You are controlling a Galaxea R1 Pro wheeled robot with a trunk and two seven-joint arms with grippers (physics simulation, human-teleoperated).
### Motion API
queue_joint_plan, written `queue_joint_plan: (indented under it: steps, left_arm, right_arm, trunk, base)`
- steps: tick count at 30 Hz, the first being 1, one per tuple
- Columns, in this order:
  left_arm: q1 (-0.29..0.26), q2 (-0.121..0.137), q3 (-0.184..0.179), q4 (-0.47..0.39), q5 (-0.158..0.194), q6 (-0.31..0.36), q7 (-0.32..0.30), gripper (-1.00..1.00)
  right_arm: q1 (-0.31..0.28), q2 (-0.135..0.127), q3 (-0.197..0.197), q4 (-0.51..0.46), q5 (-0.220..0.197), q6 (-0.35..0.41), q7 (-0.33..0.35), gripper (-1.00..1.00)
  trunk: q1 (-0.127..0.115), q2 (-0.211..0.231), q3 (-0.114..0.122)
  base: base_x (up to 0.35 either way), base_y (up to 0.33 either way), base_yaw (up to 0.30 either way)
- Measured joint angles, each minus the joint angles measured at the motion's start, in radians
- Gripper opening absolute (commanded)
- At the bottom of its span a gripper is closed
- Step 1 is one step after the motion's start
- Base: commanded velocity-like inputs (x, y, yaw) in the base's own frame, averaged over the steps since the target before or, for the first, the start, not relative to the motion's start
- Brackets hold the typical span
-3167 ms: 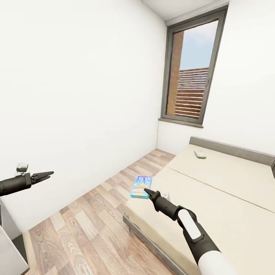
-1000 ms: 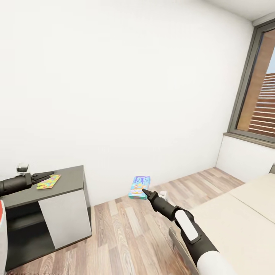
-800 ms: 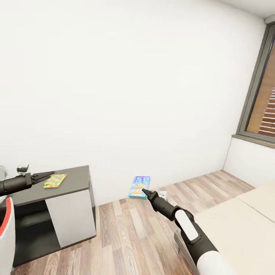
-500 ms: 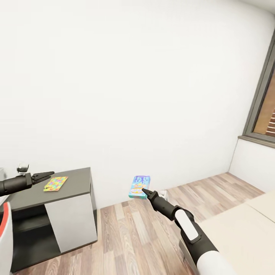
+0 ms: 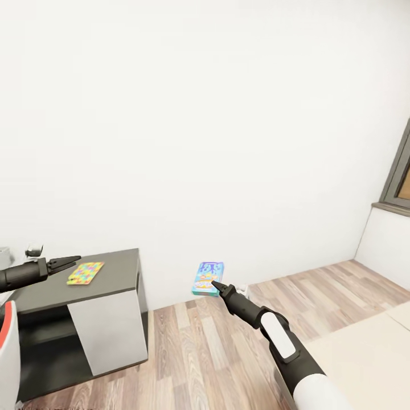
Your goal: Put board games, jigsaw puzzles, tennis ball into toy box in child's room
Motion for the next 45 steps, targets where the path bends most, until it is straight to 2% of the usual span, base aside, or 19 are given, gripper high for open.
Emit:
queue_joint_plan:
  steps: [22, 30, 45]
  left_arm:
    - [0.0, -0.002, -0.002, 0.0, -0.001, 0.001, 0.0, 1.0]
    - [0.0, -0.002, -0.003, 0.0, -0.001, 0.001, 0.0, 1.0]
    - [0.0, -0.002, -0.003, 0.0, 0.0, 0.001, 0.0, 1.0]
  right_arm:
    - [0.0, 0.0, 0.001, 0.0, 0.002, -0.002, 0.001, -1.0]
    - [0.0, 0.0, 0.001, 0.0, 0.003, -0.002, 0.002, -1.0]
    - [0.0, 0.0, 0.002, 0.0, 0.003, -0.002, 0.002, -1.0]
  trunk:
    - [0.0, 0.0, -0.019]
    - [0.0, 0.0, -0.018]
    - [0.0, 0.0, -0.01]
  base:
    - [0.183, -0.061, 0.219]
    - [0.215, 0.0, 0.093]
    - [0.213, 0.0, 0.249]
